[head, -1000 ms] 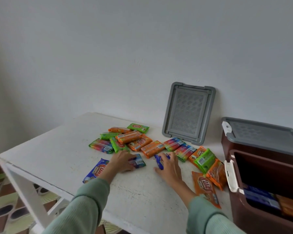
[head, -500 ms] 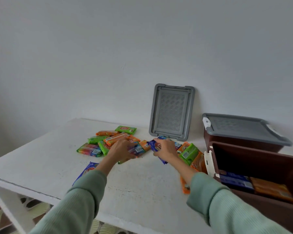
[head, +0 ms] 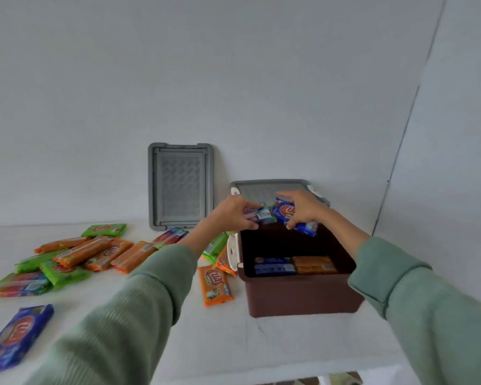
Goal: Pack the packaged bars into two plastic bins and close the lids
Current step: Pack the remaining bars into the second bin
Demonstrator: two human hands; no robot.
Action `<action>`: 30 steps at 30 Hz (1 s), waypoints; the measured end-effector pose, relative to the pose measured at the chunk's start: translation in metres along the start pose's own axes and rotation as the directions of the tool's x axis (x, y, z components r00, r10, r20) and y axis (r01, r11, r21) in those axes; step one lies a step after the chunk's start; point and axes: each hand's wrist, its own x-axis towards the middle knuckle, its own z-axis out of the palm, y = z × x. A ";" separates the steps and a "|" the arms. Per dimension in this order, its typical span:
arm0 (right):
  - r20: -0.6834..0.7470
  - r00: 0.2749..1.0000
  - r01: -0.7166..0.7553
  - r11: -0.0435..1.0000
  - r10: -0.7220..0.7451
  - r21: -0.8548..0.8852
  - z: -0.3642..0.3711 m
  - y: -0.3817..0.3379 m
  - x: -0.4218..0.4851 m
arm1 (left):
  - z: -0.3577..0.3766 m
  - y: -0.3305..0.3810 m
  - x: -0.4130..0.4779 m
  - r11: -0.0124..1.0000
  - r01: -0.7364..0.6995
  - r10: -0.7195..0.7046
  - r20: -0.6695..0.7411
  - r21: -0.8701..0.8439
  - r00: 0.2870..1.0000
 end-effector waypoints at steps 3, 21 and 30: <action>0.028 0.997 -0.077 0.997 0.078 -0.005 0.007 0.042 -0.010 | 0.032 0.029 0.023 0.999 -0.039 0.041 0.086 -0.025 0.995; 0.190 0.979 0.004 0.932 0.070 -0.364 0.094 0.098 0.007 | 0.130 0.027 0.056 0.965 -0.054 -0.044 0.365 0.256 0.930; 0.141 0.985 -0.074 0.978 0.102 -0.194 0.087 0.089 0.005 | 0.121 0.029 0.052 0.988 -0.007 -0.043 0.316 0.156 0.948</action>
